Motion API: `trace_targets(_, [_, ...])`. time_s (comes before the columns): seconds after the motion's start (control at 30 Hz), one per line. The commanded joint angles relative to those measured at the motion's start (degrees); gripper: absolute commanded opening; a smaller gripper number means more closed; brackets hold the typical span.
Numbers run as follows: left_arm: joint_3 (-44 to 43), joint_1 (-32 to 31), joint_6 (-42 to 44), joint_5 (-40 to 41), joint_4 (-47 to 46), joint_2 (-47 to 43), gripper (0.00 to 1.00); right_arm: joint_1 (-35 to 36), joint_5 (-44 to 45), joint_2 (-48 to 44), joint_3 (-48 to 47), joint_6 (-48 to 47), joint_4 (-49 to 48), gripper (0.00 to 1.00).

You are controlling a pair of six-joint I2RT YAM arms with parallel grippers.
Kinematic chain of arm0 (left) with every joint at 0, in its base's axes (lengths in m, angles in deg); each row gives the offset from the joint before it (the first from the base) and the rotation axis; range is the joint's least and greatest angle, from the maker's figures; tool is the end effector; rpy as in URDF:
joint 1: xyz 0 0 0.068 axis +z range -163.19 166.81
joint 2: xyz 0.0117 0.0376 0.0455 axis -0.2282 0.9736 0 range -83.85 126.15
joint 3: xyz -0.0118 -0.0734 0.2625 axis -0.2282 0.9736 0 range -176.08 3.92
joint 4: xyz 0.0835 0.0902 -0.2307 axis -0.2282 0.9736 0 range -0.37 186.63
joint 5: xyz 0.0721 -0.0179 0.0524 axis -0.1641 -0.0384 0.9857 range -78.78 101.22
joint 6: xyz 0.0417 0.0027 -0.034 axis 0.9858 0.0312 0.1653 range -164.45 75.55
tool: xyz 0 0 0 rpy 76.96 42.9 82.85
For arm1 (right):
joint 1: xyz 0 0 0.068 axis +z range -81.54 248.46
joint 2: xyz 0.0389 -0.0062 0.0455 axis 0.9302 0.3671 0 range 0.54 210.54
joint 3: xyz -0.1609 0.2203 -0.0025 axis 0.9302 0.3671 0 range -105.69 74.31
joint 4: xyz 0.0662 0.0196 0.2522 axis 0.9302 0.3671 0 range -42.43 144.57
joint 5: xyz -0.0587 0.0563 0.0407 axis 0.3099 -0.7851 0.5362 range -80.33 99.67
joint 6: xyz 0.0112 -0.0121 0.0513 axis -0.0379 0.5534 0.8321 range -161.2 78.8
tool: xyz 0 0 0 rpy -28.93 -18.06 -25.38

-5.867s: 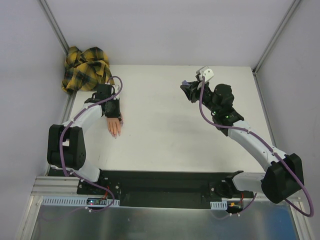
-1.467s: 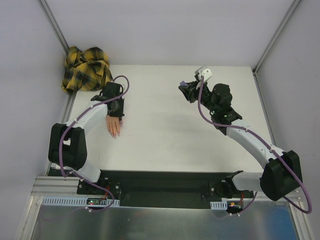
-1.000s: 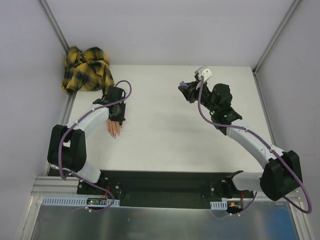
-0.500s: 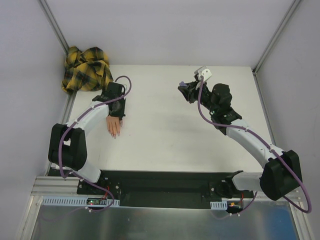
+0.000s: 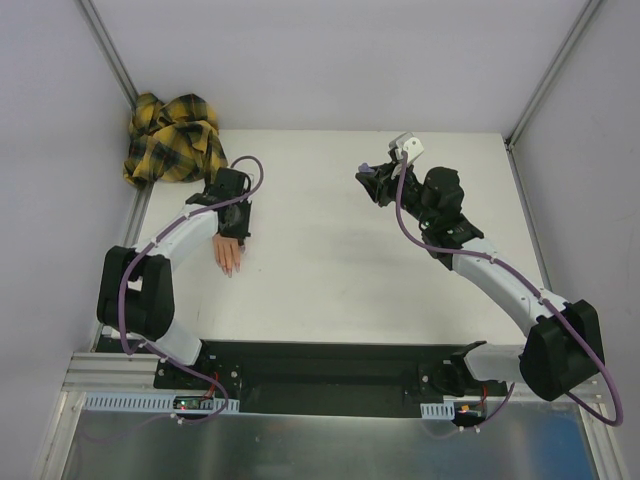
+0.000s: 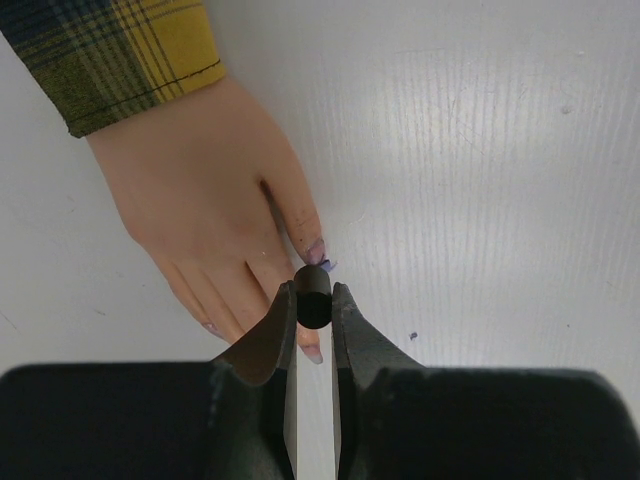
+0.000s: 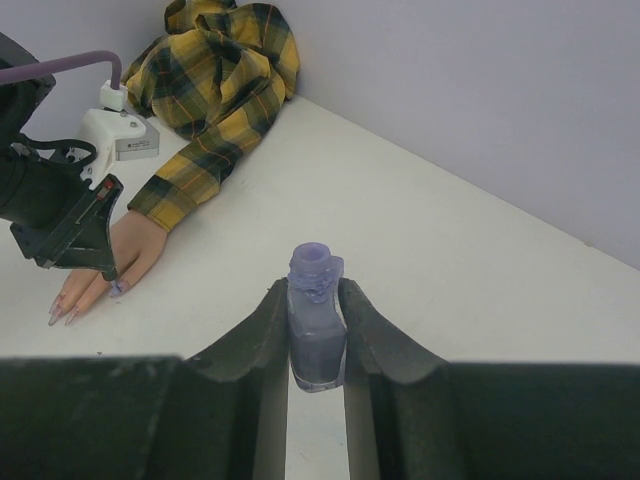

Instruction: Paint the nails

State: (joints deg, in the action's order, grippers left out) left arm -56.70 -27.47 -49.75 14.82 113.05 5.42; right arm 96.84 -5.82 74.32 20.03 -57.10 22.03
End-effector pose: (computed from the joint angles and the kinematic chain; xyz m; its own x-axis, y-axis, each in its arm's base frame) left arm 0.3182 -0.0786 0.2263 -0.7804 0.1034 -0.6167 0.1372 0.9905 -0.0075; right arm 0.2638 0.1533 0.3533 0.2785 -0.1495 -0.9487 -0.6398 0.7078 -0.2994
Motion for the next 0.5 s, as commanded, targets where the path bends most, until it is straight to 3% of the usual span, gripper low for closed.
trace_targets(0.0, [-3.6,0.0,0.7,0.0,0.9,1.3,0.0,0.1,-1.1,0.1,-1.4,0.3,-4.9,0.0])
trace_targets(0.47, [0.3,0.5,0.1,0.3,0.8,-1.6,0.0,0.1,-1.7,0.1,-1.6,0.7,-5.0,0.0])
